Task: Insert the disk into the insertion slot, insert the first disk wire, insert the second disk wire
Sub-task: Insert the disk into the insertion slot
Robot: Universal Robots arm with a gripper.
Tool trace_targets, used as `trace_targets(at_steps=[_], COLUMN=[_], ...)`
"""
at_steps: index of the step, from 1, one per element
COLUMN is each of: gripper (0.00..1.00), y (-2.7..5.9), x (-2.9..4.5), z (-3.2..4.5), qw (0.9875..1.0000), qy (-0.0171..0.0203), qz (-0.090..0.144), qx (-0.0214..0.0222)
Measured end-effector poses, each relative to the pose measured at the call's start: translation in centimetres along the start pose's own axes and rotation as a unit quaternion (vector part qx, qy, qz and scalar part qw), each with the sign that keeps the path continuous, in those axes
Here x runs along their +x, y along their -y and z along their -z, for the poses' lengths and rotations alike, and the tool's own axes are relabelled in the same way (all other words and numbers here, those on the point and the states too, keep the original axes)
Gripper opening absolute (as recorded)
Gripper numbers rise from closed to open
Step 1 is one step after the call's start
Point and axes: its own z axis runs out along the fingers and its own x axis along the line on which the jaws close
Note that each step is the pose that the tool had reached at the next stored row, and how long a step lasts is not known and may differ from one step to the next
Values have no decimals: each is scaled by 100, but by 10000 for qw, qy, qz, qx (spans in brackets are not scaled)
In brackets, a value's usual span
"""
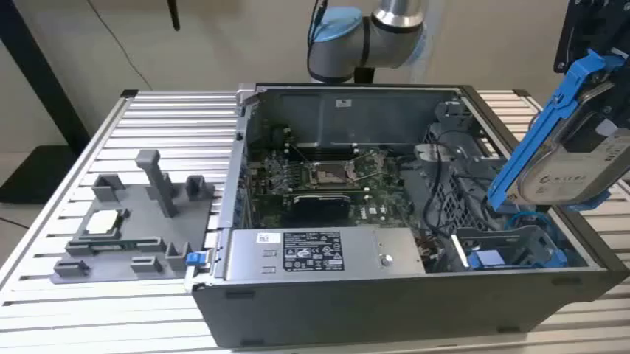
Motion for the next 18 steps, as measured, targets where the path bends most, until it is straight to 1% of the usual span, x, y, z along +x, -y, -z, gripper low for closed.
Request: trace_targets(at_steps=[8,18], gripper=[0,0], y=[0,3], x=[0,0], z=[-10,-72], qw=[10000,10000], qy=[0,0], qz=[0,0], qx=[0,0])
